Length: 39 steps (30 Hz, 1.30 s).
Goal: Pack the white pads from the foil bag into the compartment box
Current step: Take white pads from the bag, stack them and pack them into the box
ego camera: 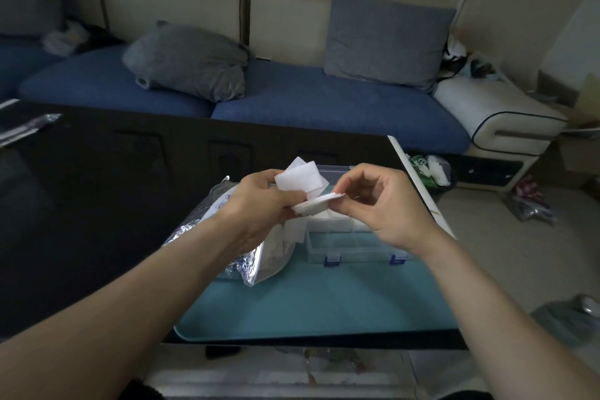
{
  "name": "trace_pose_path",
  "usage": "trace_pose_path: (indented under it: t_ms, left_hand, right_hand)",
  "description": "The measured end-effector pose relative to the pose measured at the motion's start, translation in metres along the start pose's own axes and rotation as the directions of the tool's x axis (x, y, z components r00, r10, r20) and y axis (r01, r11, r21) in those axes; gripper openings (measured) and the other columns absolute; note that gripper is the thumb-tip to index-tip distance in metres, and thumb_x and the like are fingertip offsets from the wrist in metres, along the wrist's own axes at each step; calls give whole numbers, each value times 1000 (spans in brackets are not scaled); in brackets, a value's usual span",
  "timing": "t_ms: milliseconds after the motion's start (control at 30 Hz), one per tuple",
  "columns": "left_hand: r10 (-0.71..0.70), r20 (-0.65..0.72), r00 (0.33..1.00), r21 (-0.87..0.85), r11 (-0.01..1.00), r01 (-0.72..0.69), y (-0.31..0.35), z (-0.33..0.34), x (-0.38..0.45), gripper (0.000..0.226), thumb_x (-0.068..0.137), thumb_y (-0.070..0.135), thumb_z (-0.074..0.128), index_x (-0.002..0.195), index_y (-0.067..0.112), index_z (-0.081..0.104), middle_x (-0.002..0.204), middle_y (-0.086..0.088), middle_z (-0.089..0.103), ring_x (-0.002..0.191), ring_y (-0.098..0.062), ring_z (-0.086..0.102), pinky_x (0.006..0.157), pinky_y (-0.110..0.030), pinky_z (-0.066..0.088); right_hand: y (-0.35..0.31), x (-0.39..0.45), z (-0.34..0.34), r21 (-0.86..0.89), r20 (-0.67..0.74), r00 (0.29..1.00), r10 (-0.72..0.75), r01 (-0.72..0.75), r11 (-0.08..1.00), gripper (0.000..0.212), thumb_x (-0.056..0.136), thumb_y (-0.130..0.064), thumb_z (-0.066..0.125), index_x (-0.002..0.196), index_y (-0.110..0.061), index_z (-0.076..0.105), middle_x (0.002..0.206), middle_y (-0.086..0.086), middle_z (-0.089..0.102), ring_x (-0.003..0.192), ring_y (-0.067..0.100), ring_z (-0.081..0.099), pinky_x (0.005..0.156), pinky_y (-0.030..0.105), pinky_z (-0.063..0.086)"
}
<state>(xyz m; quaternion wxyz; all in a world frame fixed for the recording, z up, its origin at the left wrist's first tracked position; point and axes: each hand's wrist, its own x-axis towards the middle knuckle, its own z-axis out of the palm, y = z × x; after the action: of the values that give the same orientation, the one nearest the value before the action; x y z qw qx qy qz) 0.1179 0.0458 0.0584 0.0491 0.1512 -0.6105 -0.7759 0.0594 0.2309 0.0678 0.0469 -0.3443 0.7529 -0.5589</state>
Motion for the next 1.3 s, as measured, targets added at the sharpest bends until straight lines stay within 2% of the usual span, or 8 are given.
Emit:
trace_pose_path:
  t_ms: [167,333,433,600,800,867,1000,1300]
  left_hand:
    - [-13,49,999,11,1000,13,0,3,1,18,95,-11,49,108,-10,61,89,-19,67,68,-23,70,60,-29,59]
    - [-70,211,975,-122,988,97,7,7,-4,31,101,6,38,116,-6,63,108,-26,71,95,-42,71,82,-42,61]
    - [-109,206,973,-166,975,144,9,8,-6,34,105,19,37,116,-4,60,106,-27,71,94,-45,70,78,-42,62]
    - [-104,173,980,-47,992,114,8,5,-4,39,102,38,46,109,6,66,97,-20,74,81,-32,72,72,-43,62]
    - [-95,185,978,23,996,92,6,3,-3,48,98,50,47,107,7,67,95,-17,75,89,-32,73,79,-45,60]
    - [-73,182,981,70,996,61,5,3,-3,44,97,47,53,107,6,67,99,-19,74,88,-32,73,78,-43,60]
    - [2,115,993,138,990,-18,1,3,-4,15,96,16,62,102,3,68,101,-20,70,81,-28,72,69,-36,62]
    - [50,-5,999,13,999,-50,0,4,-2,8,92,-5,60,98,-2,65,91,-17,70,78,-26,70,65,-32,62]
  right_hand:
    - [-1,-3,-3,192,-20,999,50,-45,980,14,74,-18,79,83,-22,70,77,-1,71,68,18,68,68,27,54]
    - [3,1,2,151,-99,992,81,-65,986,24,81,0,79,82,-23,70,72,-7,69,65,12,62,61,29,49]
    - [3,2,2,164,-126,982,144,-122,979,27,81,7,76,81,-20,71,68,-3,68,64,18,61,59,31,48]
    - [4,3,2,194,-112,958,265,-240,951,29,82,8,71,92,-18,74,72,-4,69,57,15,61,61,33,50]
    - [4,4,1,169,-111,930,350,-329,929,29,81,10,69,97,-14,72,68,-6,69,54,15,61,59,33,50]
    - [2,4,1,146,-104,929,356,-340,929,29,81,10,69,96,-14,71,69,-3,69,53,14,60,58,32,50]
    - [2,2,0,123,-59,926,374,-365,923,27,83,5,72,101,-14,69,74,3,71,56,14,63,59,31,51]
    - [-4,-2,-16,283,22,901,433,-421,862,22,84,-2,74,104,-8,69,78,6,70,54,11,57,52,23,48]
